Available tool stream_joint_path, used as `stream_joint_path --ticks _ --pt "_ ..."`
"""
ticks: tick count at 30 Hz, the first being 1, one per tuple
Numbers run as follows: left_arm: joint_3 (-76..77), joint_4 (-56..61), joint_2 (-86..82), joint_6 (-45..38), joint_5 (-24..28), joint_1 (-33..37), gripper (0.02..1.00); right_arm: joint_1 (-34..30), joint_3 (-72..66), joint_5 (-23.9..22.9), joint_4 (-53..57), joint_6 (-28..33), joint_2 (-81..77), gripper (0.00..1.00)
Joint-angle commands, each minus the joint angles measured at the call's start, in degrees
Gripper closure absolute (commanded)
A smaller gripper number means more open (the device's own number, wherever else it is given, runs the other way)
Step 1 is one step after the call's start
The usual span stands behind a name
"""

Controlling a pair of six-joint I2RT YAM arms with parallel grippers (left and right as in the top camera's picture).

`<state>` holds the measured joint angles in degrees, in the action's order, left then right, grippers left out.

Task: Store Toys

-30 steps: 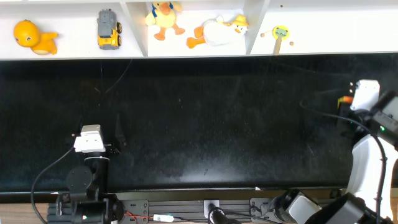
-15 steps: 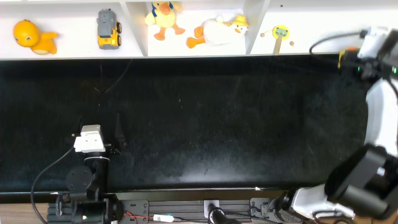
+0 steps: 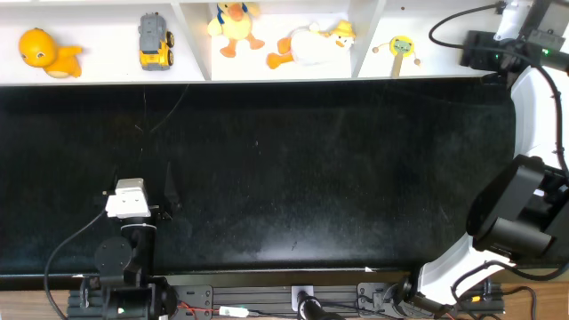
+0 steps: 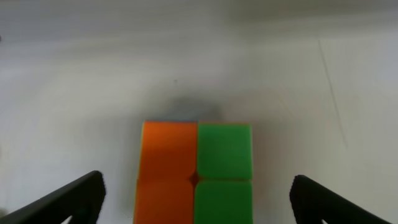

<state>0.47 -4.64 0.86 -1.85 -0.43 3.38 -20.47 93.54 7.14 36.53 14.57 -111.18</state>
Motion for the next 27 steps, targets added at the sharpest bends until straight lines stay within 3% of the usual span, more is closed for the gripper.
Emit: stream_joint_path --ticks 1,5,11,20,23,27 --pt "0.00 -0.20 -0.70 0.35 0.76 -0.13 0.023 0.02 1.75 -1.81 3.04 -0.68 0.55 0.005" --pt "0.00 -0.20 -0.70 0.37 0.76 -0.13 0.020 -0.02 -6.62 -4.55 2.67 -0.85 7.02 0.007" --pt "0.00 -0.20 -0.70 0.35 0.76 -0.13 0.020 1.38 -37.86 -8.83 -13.44 -1.09 27.30 0.007" --pt "0.00 -0.20 -0.70 0.35 0.76 -0.13 0.020 12.83 -74.18 -10.43 -36.28 -6.12 58.75 0.005" --pt "0.00 -0.20 -0.70 0.35 0.76 -0.13 0.020 14.99 -82.29 -10.05 -37.86 -10.71 69.09 0.005" --pt "0.00 -0.20 -0.70 0.35 0.76 -0.13 0.020 15.65 -90.05 -9.84 -36.26 -10.75 80.70 0.007"
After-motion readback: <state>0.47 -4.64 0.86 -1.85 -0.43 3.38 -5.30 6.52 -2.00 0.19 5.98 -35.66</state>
